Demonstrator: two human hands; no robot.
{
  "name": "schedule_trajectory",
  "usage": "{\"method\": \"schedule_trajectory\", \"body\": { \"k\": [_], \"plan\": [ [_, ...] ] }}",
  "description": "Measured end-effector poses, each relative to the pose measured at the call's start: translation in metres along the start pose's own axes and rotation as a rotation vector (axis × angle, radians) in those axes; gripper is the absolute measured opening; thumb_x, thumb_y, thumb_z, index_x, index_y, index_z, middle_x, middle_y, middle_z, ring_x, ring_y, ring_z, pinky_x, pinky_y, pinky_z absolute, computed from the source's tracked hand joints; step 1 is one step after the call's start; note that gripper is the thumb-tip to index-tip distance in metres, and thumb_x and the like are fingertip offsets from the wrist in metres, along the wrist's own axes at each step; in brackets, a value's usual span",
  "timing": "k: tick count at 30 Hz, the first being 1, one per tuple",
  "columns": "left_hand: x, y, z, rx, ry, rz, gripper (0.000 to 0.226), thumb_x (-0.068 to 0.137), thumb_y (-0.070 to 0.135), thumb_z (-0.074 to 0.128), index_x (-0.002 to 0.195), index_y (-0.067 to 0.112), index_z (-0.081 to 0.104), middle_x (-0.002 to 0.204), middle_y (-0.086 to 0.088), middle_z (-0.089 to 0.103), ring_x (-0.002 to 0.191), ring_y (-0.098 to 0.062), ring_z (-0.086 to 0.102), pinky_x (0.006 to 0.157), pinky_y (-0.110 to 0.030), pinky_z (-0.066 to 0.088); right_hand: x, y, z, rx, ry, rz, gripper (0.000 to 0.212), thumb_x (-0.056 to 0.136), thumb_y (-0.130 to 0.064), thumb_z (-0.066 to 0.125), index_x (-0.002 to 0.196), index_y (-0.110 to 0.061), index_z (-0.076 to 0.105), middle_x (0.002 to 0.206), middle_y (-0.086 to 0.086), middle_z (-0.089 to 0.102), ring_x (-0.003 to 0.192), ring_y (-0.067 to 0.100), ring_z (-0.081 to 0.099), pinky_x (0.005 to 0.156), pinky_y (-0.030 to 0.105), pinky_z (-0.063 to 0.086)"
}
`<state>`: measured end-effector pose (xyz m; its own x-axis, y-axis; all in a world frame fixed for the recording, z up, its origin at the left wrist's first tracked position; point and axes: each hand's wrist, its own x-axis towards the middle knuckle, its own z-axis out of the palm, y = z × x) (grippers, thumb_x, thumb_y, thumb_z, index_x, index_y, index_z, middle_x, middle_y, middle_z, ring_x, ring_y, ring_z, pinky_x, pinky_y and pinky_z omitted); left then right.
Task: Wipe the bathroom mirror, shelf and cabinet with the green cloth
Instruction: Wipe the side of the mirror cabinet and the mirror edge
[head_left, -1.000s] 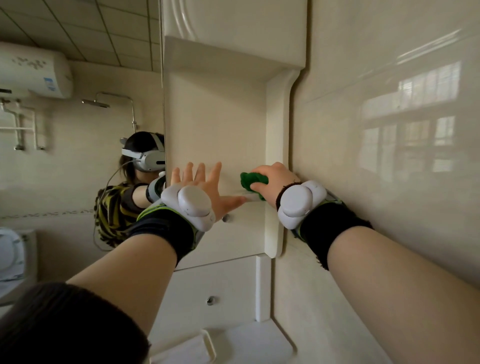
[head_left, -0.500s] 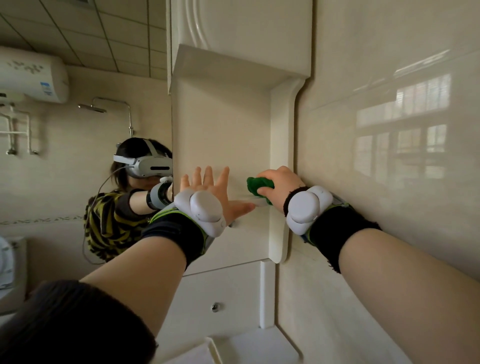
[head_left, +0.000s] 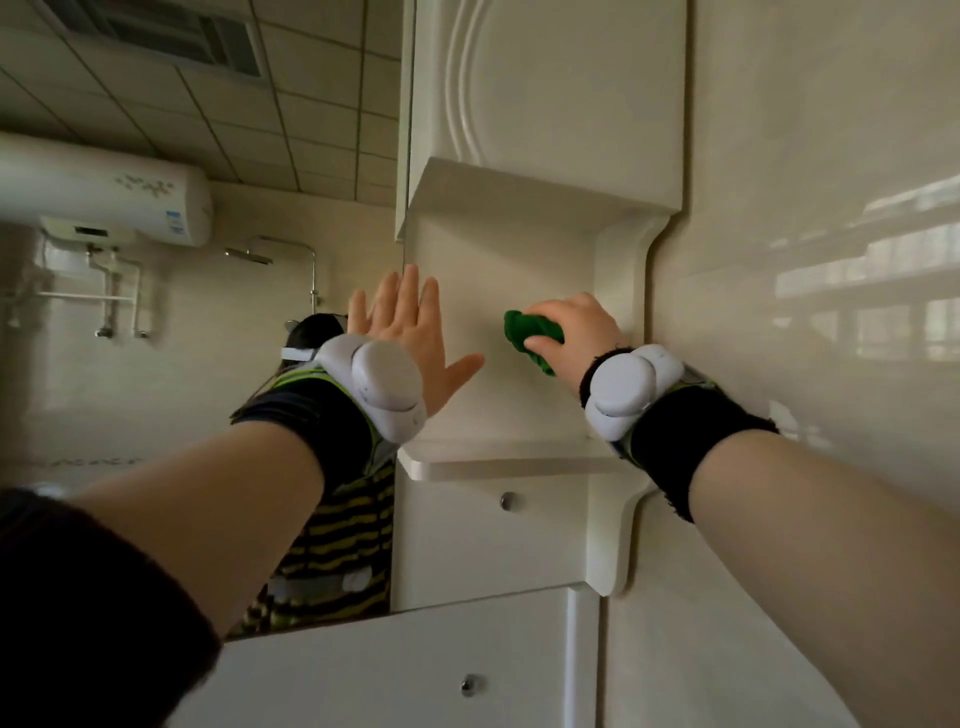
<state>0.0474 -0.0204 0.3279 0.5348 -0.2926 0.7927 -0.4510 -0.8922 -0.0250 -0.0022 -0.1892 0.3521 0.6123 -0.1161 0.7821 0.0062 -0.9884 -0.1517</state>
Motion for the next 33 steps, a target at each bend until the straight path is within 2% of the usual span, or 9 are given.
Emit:
{"method": "schedule_trajectory", "body": {
  "k": [5, 13, 17, 24, 29, 31, 33],
  "plan": [
    [0.018, -0.015, -0.011, 0.022, 0.021, -0.021, 0.088, 0.088, 0.064, 0.038, 0.15, 0.015, -0.002, 0.157, -0.003, -0.013, 0.144, -0.02, -0.012, 0.115, -0.045, -0.006, 0.025, -0.016, 0.0, 0.051, 0.071, -0.035, 0.035, 0.089, -0.023, 0.057, 0.124, -0.021, 0.056, 0.123, 0.014, 0.046, 0.11, 0.034, 0.047, 0.096, 0.031, 0.035],
    [0.045, -0.028, -0.017, 0.102, 0.006, -0.019, 0.091, 0.084, 0.065, 0.044, 0.15, 0.017, 0.002, 0.157, -0.002, -0.012, 0.144, -0.02, -0.008, 0.115, -0.045, -0.003, 0.064, -0.046, 0.014, 0.107, 0.16, -0.098, 0.035, 0.09, -0.024, 0.057, 0.125, -0.022, 0.056, 0.123, 0.013, 0.045, 0.11, 0.034, 0.045, 0.093, 0.029, 0.033],
    [0.05, -0.034, -0.018, 0.18, 0.016, 0.001, 0.095, 0.083, 0.069, 0.042, 0.15, 0.016, 0.001, 0.157, -0.001, -0.013, 0.144, -0.018, -0.009, 0.115, -0.045, -0.001, 0.078, -0.06, 0.017, 0.16, 0.26, -0.135, 0.035, 0.09, -0.024, 0.056, 0.124, -0.023, 0.055, 0.125, 0.013, 0.045, 0.111, 0.035, 0.043, 0.093, 0.03, 0.031],
    [0.053, -0.043, -0.015, 0.268, -0.051, 0.059, 0.121, 0.068, 0.079, 0.053, 0.149, 0.016, -0.011, 0.155, -0.003, -0.022, 0.143, -0.019, -0.017, 0.114, -0.045, -0.005, 0.09, -0.075, 0.025, 0.168, 0.314, -0.234, 0.032, 0.089, -0.022, 0.057, 0.121, -0.022, 0.057, 0.125, 0.01, 0.047, 0.112, 0.033, 0.041, 0.091, 0.033, 0.034],
    [0.053, -0.049, -0.012, 0.336, -0.065, 0.073, 0.133, 0.061, 0.078, 0.062, 0.147, 0.015, -0.018, 0.153, -0.004, -0.025, 0.142, -0.021, -0.018, 0.114, -0.045, -0.006, 0.081, -0.067, 0.036, 0.135, 0.337, -0.283, 0.037, 0.088, -0.023, 0.059, 0.124, -0.026, 0.057, 0.119, 0.004, 0.049, 0.109, 0.028, 0.039, 0.088, 0.033, 0.036],
    [0.054, -0.05, -0.009, 0.374, -0.061, 0.079, 0.128, 0.066, 0.073, 0.063, 0.146, 0.014, -0.019, 0.153, -0.004, -0.026, 0.142, -0.022, -0.019, 0.114, -0.046, -0.006, 0.078, -0.065, 0.038, 0.128, 0.323, -0.289, 0.039, 0.087, -0.023, 0.06, 0.125, -0.027, 0.056, 0.116, 0.003, 0.048, 0.107, 0.025, 0.039, 0.086, 0.031, 0.036],
    [0.054, -0.05, -0.006, 0.38, -0.037, 0.084, 0.112, 0.079, 0.06, 0.059, 0.147, 0.016, -0.018, 0.152, -0.003, -0.028, 0.142, -0.022, -0.019, 0.113, -0.045, -0.007, 0.074, -0.063, 0.038, 0.108, 0.297, -0.289, 0.04, 0.087, -0.023, 0.061, 0.126, -0.028, 0.055, 0.114, 0.001, 0.046, 0.106, 0.024, 0.038, 0.085, 0.029, 0.035]
  ]
}}
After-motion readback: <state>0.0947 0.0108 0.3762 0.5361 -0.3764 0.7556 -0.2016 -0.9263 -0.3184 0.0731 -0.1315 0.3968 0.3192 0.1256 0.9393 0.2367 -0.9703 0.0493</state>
